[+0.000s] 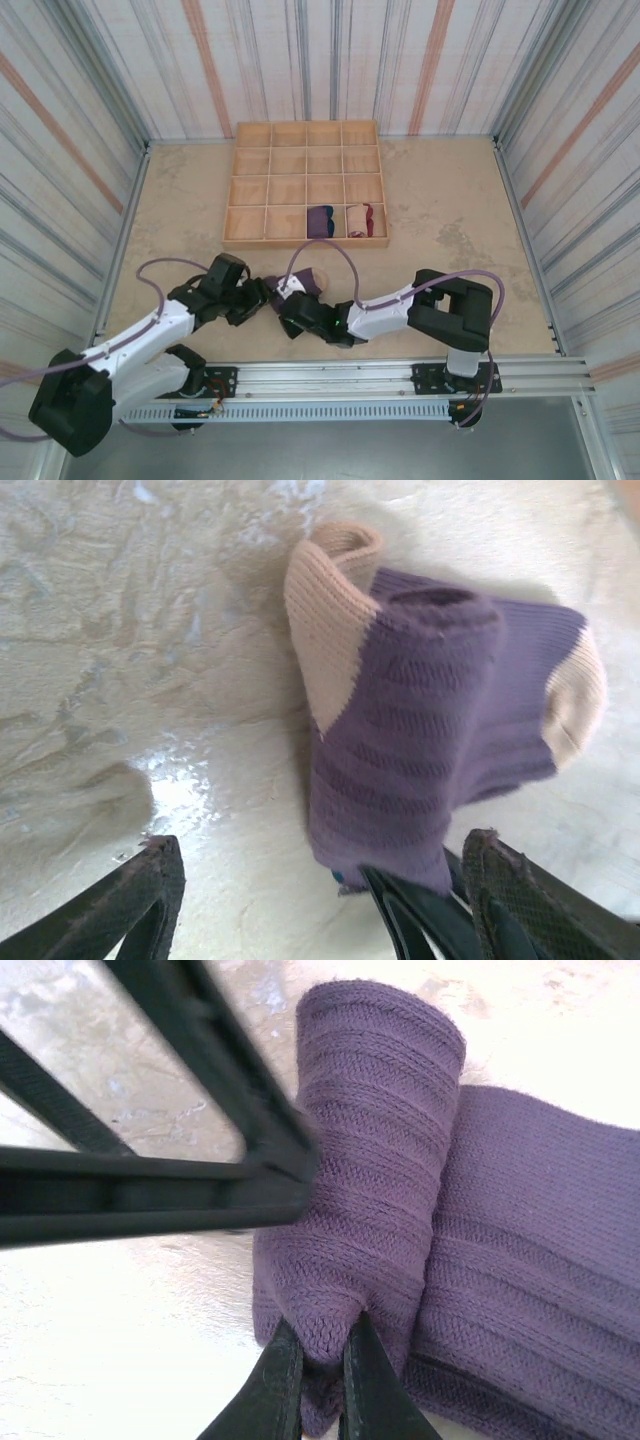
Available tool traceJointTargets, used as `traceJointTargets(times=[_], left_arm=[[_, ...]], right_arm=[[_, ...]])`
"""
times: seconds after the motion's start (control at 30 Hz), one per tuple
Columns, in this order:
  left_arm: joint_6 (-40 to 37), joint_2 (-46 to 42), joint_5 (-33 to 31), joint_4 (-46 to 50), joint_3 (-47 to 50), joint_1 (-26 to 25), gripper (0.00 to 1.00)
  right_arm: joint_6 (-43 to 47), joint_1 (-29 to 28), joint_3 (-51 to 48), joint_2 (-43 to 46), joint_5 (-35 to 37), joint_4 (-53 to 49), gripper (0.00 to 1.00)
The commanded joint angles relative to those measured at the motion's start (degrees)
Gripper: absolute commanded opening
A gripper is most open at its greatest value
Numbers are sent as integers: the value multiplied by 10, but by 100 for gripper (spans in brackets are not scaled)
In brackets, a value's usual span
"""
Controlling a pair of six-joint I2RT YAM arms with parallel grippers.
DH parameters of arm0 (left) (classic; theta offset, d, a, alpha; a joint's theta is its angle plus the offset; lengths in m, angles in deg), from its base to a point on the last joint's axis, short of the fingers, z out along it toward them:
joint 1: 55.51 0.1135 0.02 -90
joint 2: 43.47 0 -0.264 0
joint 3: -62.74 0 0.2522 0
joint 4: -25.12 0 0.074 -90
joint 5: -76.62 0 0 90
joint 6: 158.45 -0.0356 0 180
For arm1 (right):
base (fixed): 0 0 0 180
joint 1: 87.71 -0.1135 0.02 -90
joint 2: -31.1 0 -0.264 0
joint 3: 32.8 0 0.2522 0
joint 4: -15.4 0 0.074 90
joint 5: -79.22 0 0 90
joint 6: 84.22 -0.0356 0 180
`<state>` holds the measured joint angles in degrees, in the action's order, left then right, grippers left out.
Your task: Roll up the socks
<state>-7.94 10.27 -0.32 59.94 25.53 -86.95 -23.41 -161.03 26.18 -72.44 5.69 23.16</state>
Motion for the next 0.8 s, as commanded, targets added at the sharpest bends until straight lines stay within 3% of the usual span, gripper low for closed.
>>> traceJointTargets(times=[0.0, 0.1, 0.4, 0.6, 0.77], left_arm=[[12, -38, 6, 2, 16, 7, 76], [8, -38, 5, 15, 11, 8, 76], [2, -11, -1, -13, 5, 8, 73], [-23, 12, -7, -78, 2, 5, 71], [-21, 48, -13, -125, 0, -3, 69]], right_arm=[[-60, 36, -59, -29, -123, -57, 0], [-121, 79, -86, -39, -211, -7, 0], [-293, 161, -158, -74, -337, 99, 0], [-415, 177, -199, -80, -341, 113, 0], [-443, 179, -200, -91, -350, 104, 0]])
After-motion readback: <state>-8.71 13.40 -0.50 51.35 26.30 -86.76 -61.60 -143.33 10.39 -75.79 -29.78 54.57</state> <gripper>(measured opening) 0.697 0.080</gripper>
